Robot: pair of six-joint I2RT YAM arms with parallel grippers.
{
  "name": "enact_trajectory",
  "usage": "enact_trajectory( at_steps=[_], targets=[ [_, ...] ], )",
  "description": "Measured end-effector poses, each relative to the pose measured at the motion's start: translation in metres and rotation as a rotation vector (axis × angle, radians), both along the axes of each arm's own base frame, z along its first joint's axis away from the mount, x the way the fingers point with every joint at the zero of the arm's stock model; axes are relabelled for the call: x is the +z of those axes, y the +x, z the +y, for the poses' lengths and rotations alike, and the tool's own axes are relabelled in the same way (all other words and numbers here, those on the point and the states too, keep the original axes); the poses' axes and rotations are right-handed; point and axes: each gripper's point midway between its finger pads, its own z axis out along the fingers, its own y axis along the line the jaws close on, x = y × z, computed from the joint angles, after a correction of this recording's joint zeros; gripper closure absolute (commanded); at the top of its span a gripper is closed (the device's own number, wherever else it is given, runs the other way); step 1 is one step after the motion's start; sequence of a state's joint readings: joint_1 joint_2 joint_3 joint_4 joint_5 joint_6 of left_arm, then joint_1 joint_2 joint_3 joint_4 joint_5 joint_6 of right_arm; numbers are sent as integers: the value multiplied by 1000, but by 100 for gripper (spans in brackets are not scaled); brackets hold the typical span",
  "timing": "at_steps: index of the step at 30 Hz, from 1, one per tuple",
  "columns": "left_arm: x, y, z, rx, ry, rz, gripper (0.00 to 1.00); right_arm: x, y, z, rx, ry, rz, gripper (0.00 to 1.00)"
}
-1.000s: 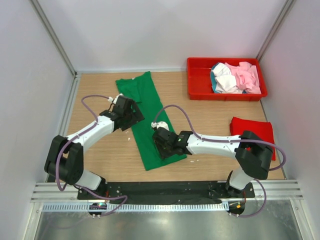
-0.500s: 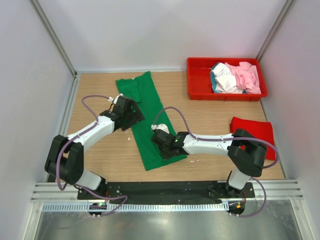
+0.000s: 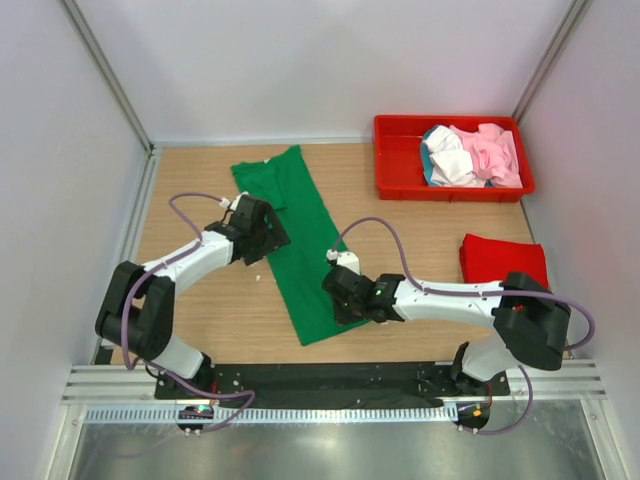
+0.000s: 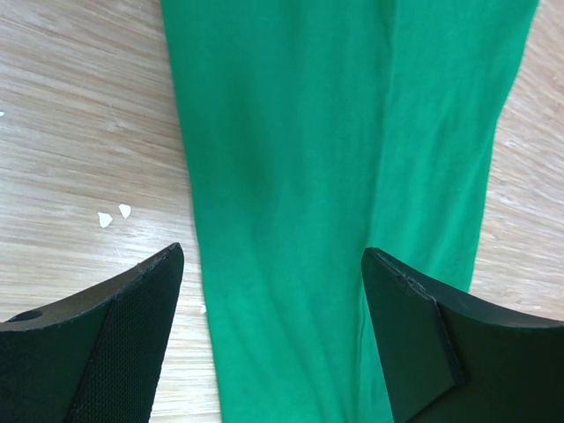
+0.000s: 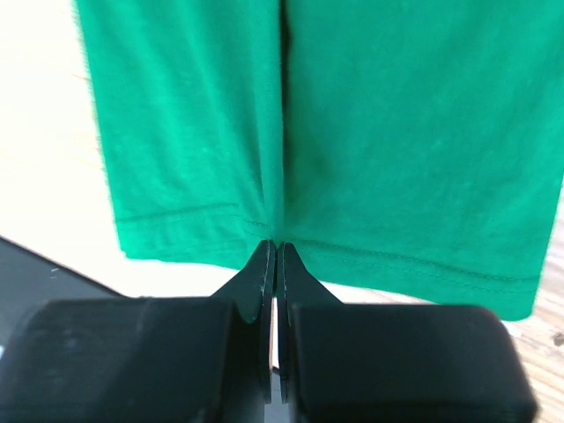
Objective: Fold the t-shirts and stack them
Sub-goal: Fold the tshirt
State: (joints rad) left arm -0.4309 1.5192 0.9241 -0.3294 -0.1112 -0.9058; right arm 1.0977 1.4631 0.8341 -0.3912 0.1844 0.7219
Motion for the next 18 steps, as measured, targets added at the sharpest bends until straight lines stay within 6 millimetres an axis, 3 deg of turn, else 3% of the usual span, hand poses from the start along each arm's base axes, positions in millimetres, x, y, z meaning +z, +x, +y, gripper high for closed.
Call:
enact_trajectory(
  at_steps=[5, 11, 18],
  targets=[
    [-7, -1, -1, -7, 4, 20, 17, -15, -4, -11, -65, -28, 34, 99],
    [-7, 0, -3, -13, -5, 18, 17, -15, 0, -27, -142, -62, 8, 91],
    [-9, -1, -9, -21, -19, 14, 17, -17, 1, -44, -173, -119, -10, 91]
  ],
)
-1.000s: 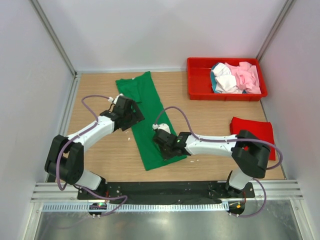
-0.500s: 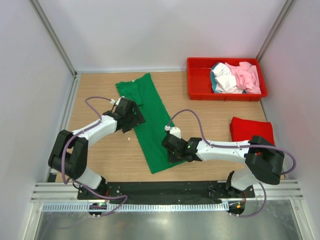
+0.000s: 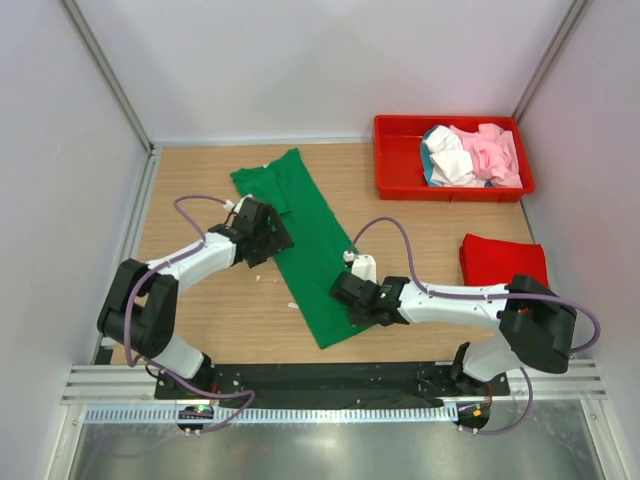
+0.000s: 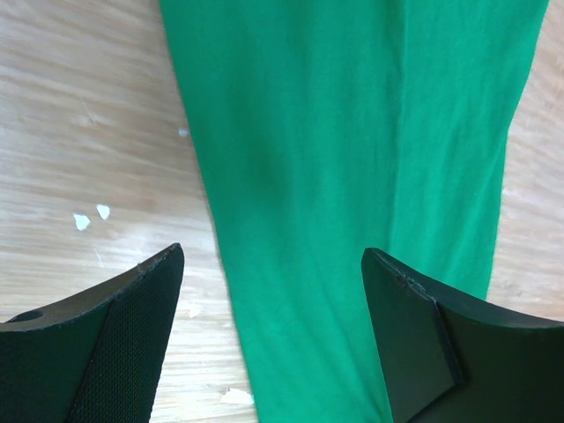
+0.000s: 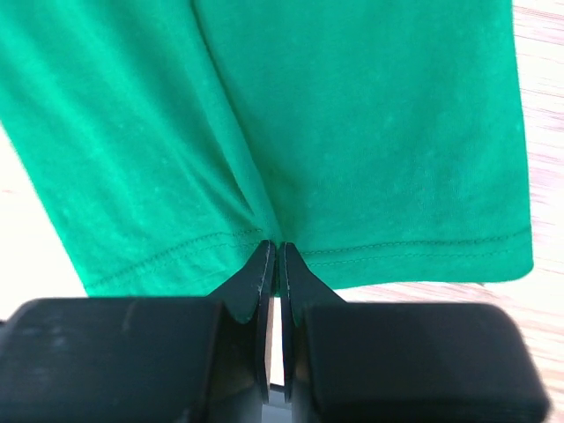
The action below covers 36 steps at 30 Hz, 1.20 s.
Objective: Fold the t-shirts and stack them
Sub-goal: Fold the tshirt
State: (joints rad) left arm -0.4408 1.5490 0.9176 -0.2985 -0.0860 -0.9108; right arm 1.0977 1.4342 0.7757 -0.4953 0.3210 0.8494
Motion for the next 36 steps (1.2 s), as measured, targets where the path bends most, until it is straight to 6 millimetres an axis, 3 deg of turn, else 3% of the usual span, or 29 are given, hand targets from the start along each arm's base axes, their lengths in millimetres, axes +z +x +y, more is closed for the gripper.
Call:
enact_trajectory(
  at_steps=[2, 5, 8, 14, 19, 22, 25, 28, 32, 36],
  targets=[
    [-3, -7, -4, -15, 1, 5, 17, -1, 0, -6, -5, -27, -3, 86],
    [-3, -29, -16, -56, -7, 9, 17, -2, 0, -11, 3, -51, -6, 69],
    [2, -55, -31, -97, -28, 0, 17, -5, -2, -17, 17, -83, 0, 64],
    [13, -99, -50, -102, -87, -26, 17, -3, -4, -32, 46, -158, 2, 64],
    [14, -127, -60, -60, -123, -36, 17, 18, 6, -40, 70, -181, -25, 64],
    [13, -138, -69, -42, -139, -34, 17, 41, 23, -36, 64, -134, -62, 62],
    [9, -150, -81, -35, -149, -27, 19, 68, 53, -35, 21, -51, -108, 61],
    [-2, -167, -94, -41, -144, 5, 22, 83, 88, -42, -45, 3, -147, 61],
    [-18, -188, -105, -15, -140, 51, 25, 80, 120, -57, -110, 18, -150, 61],
    [-28, -202, -109, 17, -139, 82, 26, 61, 131, -64, -127, 30, -90, 61]
  ],
)
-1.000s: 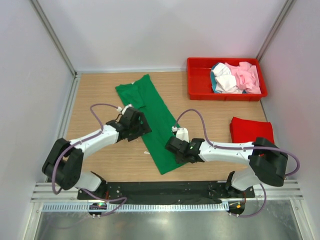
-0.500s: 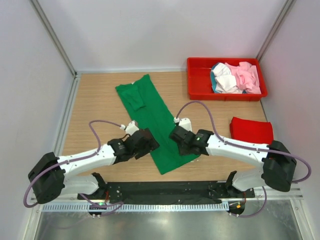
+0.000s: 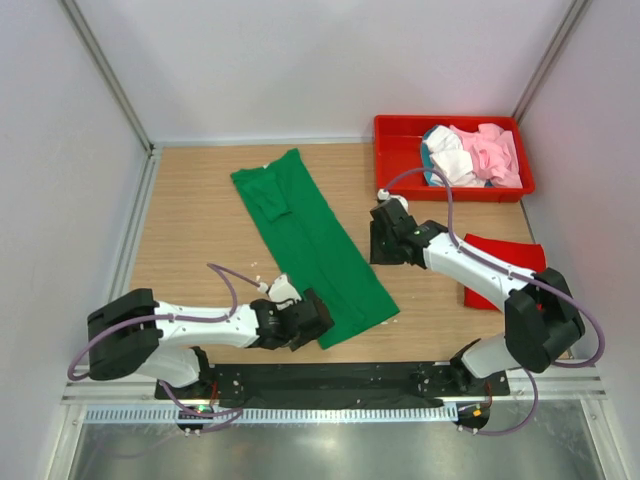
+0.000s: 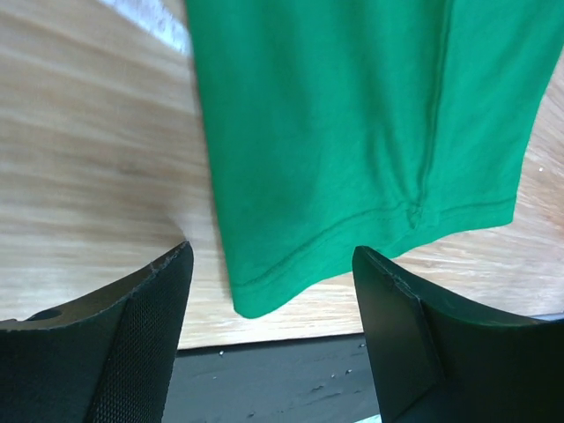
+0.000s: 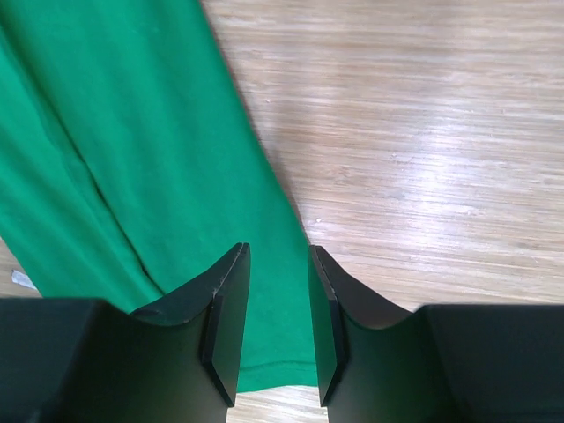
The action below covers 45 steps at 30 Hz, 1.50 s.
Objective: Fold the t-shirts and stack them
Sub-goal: Fold the tshirt
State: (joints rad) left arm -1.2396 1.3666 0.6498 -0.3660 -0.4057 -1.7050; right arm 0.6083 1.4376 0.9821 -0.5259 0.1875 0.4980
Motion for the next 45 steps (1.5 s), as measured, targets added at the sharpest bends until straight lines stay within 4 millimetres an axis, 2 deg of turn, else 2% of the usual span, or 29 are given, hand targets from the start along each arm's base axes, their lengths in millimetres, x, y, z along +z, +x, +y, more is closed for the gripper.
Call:
enact_trajectory(
  at_steps=[6, 9, 12, 13, 14, 15, 16, 18, 22, 26, 31, 34, 35, 37, 38, 40, 42, 43, 45],
  targets=[
    [-6, -7, -6, 48, -2, 20, 40, -17, -2, -13, -20, 54, 63, 62],
    [-9, -6, -9, 69, -6, 29, 52, -26, -6, -17, -26, 81, 96, 62],
    [-13, -7, -10, 81, -2, 37, 74, -36, -14, -21, -34, 93, 130, 62],
    [-15, -7, -10, 82, 0, 40, 84, -39, -17, -21, -33, 99, 139, 62],
    [-17, -8, -10, 77, 10, 46, 87, -42, -21, -20, -30, 108, 150, 63],
    [-18, -8, -9, 82, 11, 49, 96, -45, -23, -19, -30, 114, 157, 64],
    [-18, -9, -9, 83, 13, 53, 99, -47, -25, -18, -31, 126, 164, 64],
    [-19, -10, -7, 86, 19, 57, 100, -53, -30, -17, -34, 140, 178, 64],
    [-16, -16, 12, 86, 58, 73, 100, -63, -43, -19, -54, 160, 210, 64],
    [-14, -30, 44, 79, 79, 99, 100, -60, -46, -11, -67, 230, 206, 63],
    [-20, -44, 85, 76, 135, 124, 96, -58, -58, 5, -57, 337, 198, 49],
    [-21, -46, 99, 72, 134, 125, 74, -63, -73, 16, -37, 364, 229, 42],
    [-20, -46, 101, 72, 125, 126, 54, -64, -77, 21, -30, 375, 237, 36],
    [-15, -42, 102, 70, 97, 119, 44, -63, -85, 32, -8, 391, 245, 31],
    [-12, -40, 105, 74, 94, 116, 36, -61, -87, 38, 9, 398, 243, 30],
    [-9, -38, 114, 68, 119, 109, 32, -58, -90, 48, 33, 403, 246, 29],
    [0, -30, 124, 50, 160, 79, 29, -54, -85, 56, 39, 394, 243, 27],
    [7, -22, 126, 49, 164, 70, 29, -51, -77, 58, 38, 382, 233, 26],
    [29, 9, 131, 98, 149, 23, 29, -38, -54, 67, 37, 364, 202, 26]
  ],
)
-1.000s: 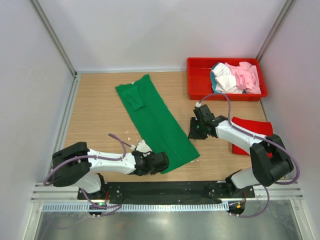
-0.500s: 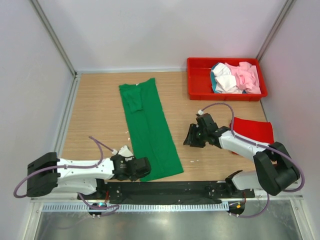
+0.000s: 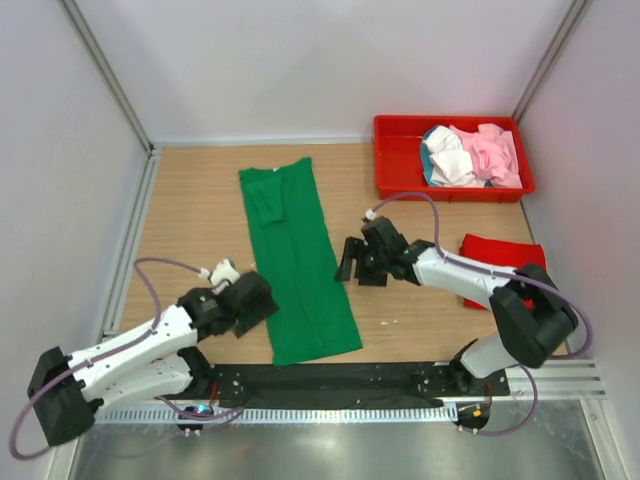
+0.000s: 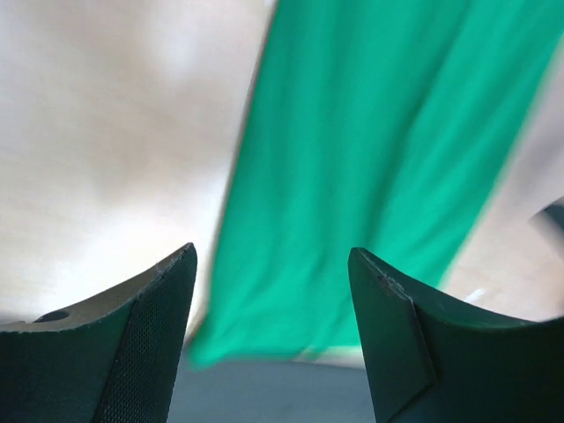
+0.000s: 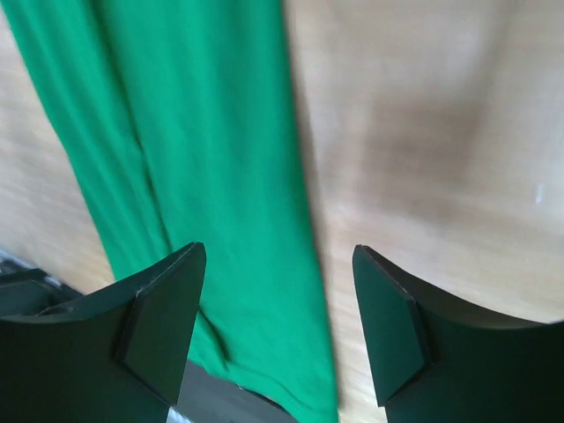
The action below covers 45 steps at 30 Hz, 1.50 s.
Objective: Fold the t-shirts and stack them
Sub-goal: Fold the tshirt
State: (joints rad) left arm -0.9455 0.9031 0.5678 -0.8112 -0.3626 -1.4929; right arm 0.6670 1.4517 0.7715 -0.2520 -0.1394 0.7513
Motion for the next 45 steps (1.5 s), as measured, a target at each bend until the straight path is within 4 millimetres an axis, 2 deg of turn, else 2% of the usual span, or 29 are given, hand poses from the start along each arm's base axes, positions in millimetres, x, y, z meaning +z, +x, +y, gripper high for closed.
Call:
enact_trajectory(
  at_steps=[3, 5, 7, 10, 11, 14, 16, 18, 20, 23, 25, 32, 36, 41, 45],
  targets=[
    [31, 59, 15, 95, -35, -71, 29, 26, 53, 21, 0, -4, -67, 26],
    [47, 100, 35, 149, -22, -98, 29, 48, 100, 39, 4, 8, -142, 26],
    [62, 140, 48, 151, -4, -127, 29, 66, 139, 53, 7, 16, -212, 27],
    [79, 203, 65, 138, 14, -149, 34, 82, 193, 67, 4, 12, -284, 30],
    [82, 227, 71, 129, 12, -153, 43, 87, 212, 73, 4, 14, -308, 30],
    [81, 285, 90, 101, 8, -193, 48, 84, 264, 86, -2, 16, -350, 31],
    [66, 313, 103, 87, 3, -184, 51, 72, 294, 89, -6, 10, -361, 32],
    [49, 330, 110, 71, -5, -161, 59, 55, 310, 89, -6, -2, -354, 33],
    [33, 344, 112, 48, -26, -151, 68, 34, 317, 83, -7, -20, -326, 39],
    [17, 355, 104, 5, -56, -148, 68, 8, 317, 72, -3, -34, -267, 42],
    [12, 360, 100, -10, -64, -153, 68, 1, 316, 70, 5, -26, -248, 43],
    [19, 393, 98, -51, -47, -230, 65, 2, 315, 81, 47, 19, -247, 44],
    [19, 404, 99, -57, -36, -249, 65, -1, 315, 84, 57, 23, -250, 45],
    [2, 405, 102, -63, -17, -225, 65, -14, 315, 85, 59, 19, -238, 51],
    [-14, 405, 103, -59, -12, -198, 66, -16, 315, 84, 60, 14, -237, 61]
  ],
)
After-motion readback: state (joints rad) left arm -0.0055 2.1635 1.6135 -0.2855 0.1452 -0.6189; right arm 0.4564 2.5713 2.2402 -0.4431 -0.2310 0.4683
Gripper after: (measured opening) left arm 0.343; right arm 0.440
